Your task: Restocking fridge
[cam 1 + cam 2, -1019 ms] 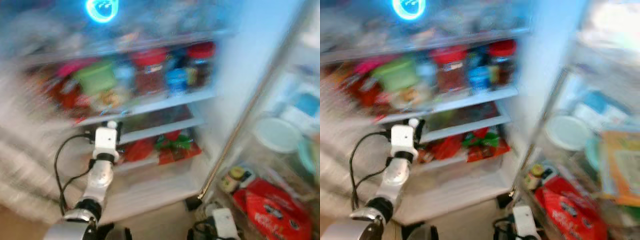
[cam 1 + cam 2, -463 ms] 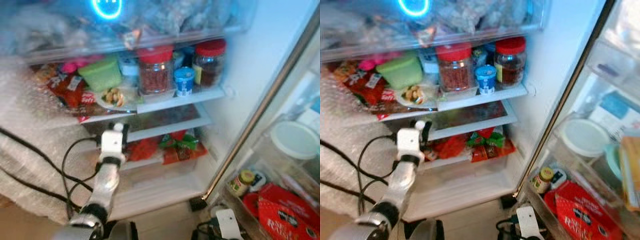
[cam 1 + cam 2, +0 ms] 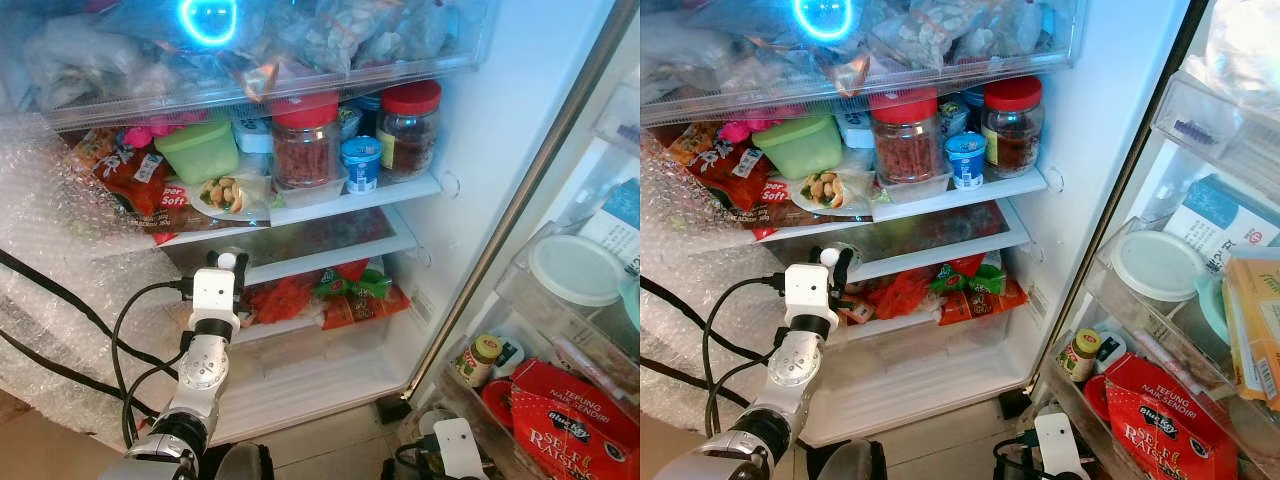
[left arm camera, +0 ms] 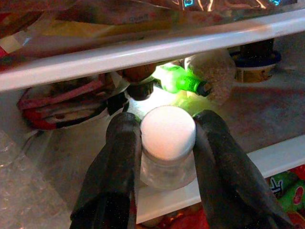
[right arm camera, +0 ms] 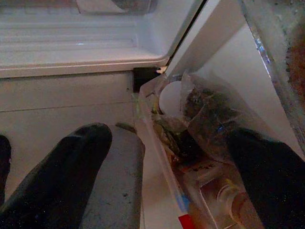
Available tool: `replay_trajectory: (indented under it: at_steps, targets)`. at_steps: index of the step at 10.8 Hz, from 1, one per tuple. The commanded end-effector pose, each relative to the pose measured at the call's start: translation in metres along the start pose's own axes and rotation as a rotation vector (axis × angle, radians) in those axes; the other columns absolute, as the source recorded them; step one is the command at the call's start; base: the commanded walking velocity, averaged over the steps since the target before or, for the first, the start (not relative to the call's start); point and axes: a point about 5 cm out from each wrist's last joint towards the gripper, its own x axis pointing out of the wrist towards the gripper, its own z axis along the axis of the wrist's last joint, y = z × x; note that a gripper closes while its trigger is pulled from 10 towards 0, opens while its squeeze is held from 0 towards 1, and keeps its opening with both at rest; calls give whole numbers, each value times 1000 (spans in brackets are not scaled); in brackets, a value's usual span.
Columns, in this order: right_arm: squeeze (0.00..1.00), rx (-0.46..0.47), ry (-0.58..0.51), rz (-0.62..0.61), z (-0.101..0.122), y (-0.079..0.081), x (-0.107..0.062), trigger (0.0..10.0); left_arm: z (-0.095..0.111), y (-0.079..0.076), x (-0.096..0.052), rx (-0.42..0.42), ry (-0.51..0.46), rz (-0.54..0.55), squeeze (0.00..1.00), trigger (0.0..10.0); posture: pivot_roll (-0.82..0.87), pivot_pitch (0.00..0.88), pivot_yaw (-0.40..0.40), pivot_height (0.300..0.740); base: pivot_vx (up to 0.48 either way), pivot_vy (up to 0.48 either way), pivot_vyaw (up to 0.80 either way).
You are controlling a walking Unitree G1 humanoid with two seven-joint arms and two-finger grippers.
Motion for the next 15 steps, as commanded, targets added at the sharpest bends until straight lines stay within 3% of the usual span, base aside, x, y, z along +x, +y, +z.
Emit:
replay_trajectory:
  at_steps: [1, 3, 7, 11, 15]
  targets:
    - [0, -1, 87, 15, -20, 5, -5, 10000, -11, 4, -8, 0, 55, 13, 0, 10000, -122, 48, 13, 639, 0, 0, 0]
    - [0, -3, 91, 19, -21, 6, -6, 10000, -6, 3, -2, -1, 42, 15, 0, 10000, -122, 48, 13, 639, 0, 0, 0]
    - [0, -3, 106, 22, -26, 4, -7, 10000, -8, -1, 6, -55, 119, 21, 0, 10000, -129, 45, 13, 639, 0, 0, 0]
    - [0, -3, 127, 22, -31, -1, -9, 10000, -30, 5, -14, -49, 226, 22, 0, 10000, -120, 59, 14, 639, 0, 0, 0]
    - [0, -8, 135, 28, -30, 3, -8, 10000, -32, 5, -13, -49, 260, 16, 0, 10000, -117, 59, 16, 639, 0, 0, 0]
